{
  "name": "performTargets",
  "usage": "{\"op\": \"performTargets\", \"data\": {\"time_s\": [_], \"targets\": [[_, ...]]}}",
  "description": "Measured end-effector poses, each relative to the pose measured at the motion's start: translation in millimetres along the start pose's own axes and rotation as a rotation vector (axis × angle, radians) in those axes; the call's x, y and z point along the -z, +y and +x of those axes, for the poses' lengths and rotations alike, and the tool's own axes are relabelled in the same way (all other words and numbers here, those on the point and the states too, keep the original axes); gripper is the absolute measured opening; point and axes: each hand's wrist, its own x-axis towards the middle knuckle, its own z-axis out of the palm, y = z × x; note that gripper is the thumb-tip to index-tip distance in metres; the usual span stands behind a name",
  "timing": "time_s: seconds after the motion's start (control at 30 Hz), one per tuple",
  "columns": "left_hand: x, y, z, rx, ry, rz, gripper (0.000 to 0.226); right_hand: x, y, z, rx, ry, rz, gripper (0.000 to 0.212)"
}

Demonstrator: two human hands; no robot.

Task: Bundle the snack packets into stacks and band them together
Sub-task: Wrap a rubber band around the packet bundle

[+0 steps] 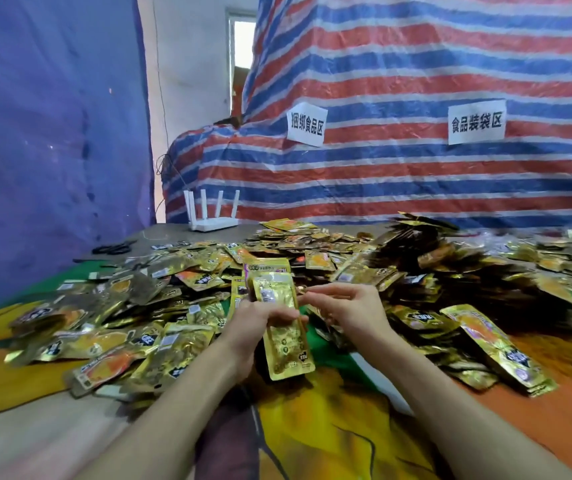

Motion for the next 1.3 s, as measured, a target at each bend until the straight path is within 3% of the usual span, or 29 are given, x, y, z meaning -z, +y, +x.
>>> {"op": "performTargets", "data": {"time_s": [0.13,0.33,0.57,0.7,0.9,1.0,1.07,1.23,1.3], "targets": [[1.4,-1.1,3.2,0.019,0.003,0.026,0.025,5.3,3.8,2.9,0.018,-0.005,-0.021,0.008],[5.9,0.0,4.4,0.012,-0.032,0.029,0.023,7.8,2.4,0.8,-0.123,-0.181,0.193,0.005],[9.5,-2.3,8.2,0.108,-0.064,0.023,0.037,7.9,8.5,1.5,-0.157,-0.048,0.155,0.004],[12.0,0.7,6.4,0.16,-0.211,-0.083,0.039,7.8,12.1,5.1,-0.148,-0.008,0.161,0.006],[16.6,7.5,0.9,0.05,-0.502,-0.363,0.057,7.6,9.6,7.5,-0.236,-0.086,0.278,0.006],[16.7,9.0,4.2,-0.046,-0.385,-0.524,0.037,9.4,2.5,6.6,-0.356,-0.214,0.518,0.019],[17.9,8.1,7.4,-0.012,-0.271,-0.591,0.032,12.8,-0.8,5.6,-0.319,-0.244,0.677,0.019],[15.7,4.7,10.1,0.115,-0.091,-0.559,0.024,21.0,-3.8,3.9,-0.199,-0.199,1.096,0.011],[13.4,3.6,11.1,0.127,-0.054,-0.54,0.026,21.1,-4.3,4.5,-0.193,-0.163,1.144,0.024]]}}
